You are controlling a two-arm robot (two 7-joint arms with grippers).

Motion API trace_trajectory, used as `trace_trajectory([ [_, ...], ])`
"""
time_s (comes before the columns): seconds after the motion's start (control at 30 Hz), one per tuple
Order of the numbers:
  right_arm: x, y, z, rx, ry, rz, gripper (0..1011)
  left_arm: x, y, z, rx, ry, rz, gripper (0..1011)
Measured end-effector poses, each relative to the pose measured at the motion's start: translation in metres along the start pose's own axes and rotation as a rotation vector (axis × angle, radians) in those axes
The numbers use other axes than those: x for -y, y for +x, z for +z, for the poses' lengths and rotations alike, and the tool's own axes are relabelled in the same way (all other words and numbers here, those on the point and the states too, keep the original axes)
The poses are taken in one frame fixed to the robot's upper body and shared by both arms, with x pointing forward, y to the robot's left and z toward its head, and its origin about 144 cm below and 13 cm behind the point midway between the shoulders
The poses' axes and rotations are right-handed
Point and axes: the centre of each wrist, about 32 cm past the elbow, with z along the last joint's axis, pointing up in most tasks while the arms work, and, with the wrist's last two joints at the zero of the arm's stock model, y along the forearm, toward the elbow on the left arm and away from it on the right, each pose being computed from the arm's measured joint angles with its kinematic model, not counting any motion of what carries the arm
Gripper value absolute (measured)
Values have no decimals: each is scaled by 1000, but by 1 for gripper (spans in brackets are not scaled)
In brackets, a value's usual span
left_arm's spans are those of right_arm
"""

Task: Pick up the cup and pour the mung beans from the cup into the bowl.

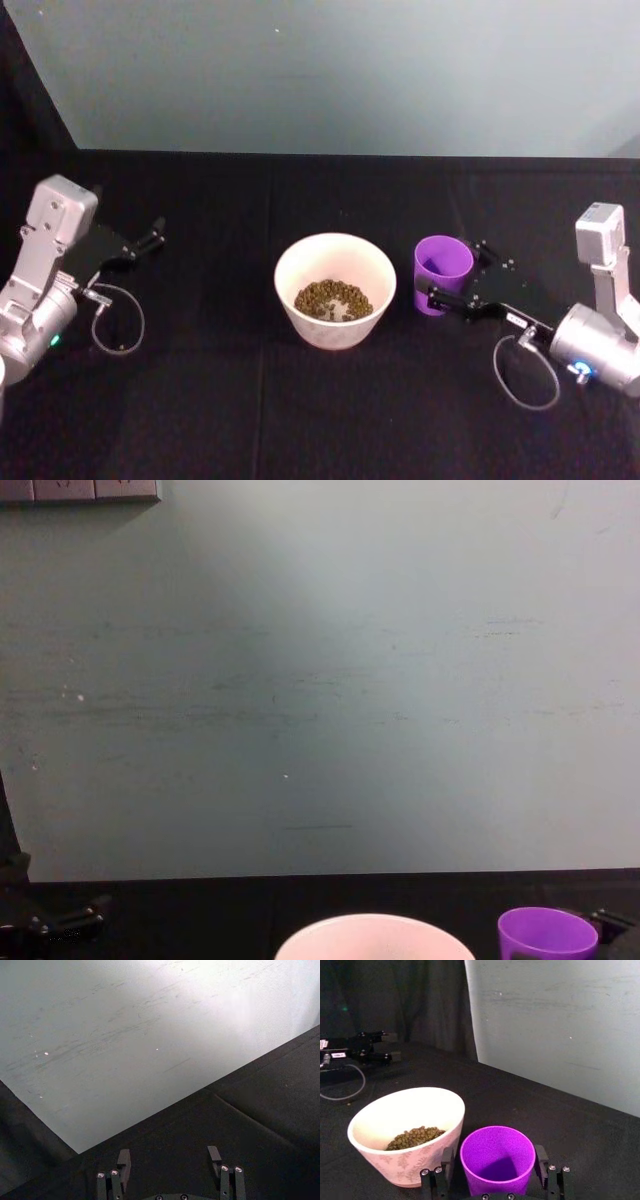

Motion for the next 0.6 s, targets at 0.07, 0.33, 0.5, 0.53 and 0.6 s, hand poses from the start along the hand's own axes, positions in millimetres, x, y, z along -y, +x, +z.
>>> trace_trajectory([
  [0.07, 4, -8, 14, 71, 68, -17, 1003, 0, 0, 0, 0, 0, 0, 1000],
  [0.33, 13, -12, 37, 136, 171, -100, 1003, 0, 0, 0, 0, 0, 0, 1000],
  [0.5, 23, -21, 56, 136, 230, -207, 1002, 0, 0, 0, 0, 0, 0, 1000],
  [0.53, 24, -23, 58, 135, 233, -225, 1003, 0, 0, 0, 0, 0, 0, 1000],
  [0.6, 26, -27, 60, 132, 235, -263, 1003, 0, 0, 0, 0, 0, 0, 1000],
])
